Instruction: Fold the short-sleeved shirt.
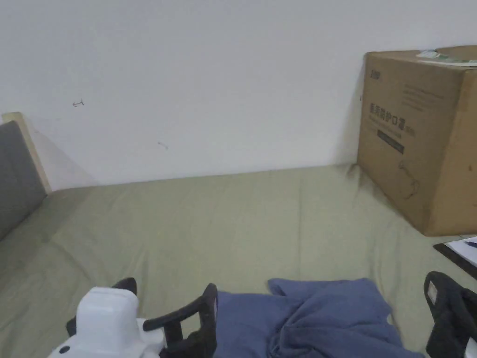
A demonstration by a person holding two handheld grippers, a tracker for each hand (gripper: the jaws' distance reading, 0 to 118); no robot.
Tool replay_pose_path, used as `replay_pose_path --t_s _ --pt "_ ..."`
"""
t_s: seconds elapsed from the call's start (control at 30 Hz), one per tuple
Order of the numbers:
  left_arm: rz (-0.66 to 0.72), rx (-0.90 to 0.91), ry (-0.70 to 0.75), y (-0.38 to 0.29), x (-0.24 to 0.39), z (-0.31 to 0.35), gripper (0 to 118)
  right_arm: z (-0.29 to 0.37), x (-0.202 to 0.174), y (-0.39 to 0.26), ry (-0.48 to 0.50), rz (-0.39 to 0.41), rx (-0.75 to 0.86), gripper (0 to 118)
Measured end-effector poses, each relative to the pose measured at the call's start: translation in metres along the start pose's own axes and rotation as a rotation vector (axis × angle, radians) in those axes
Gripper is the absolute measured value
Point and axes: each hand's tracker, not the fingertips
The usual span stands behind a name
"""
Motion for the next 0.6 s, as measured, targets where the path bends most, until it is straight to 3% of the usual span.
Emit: replay_pose_path --t_s 0.03,0.07,0.13,0.2,0.27,0.6 --pt "-0.022 0.014 0.023 -0.011 0.004 0.006 27 0.005 -0.002 -0.004 -0.008 -0.005 0.007 0" --pt "-0.051 0.009 0.059 -0.018 0.008 0.01 0 0.012 -0.004 -0.007 -0.01 -0.018 0.017 0" --pt "-0.091 -0.014 0.165 -0.032 0.015 0.017 0 0.022 -0.007 -0.014 -0.024 -0.021 0.039 0" --pt "0.044 0.024 0.124 -0.041 0.012 0.025 0 0.027 -0.011 -0.018 -0.037 0.009 0.022 0" --pt "0.107 0.039 0.176 -0.048 0.016 0.03 0 0.03 -0.012 -0.019 -0.036 0.016 0.005 0" --pt "0.131 0.114 0.234 -0.043 0.006 0.039 0 0.031 -0.009 -0.016 -0.028 -0.011 -0.028 0"
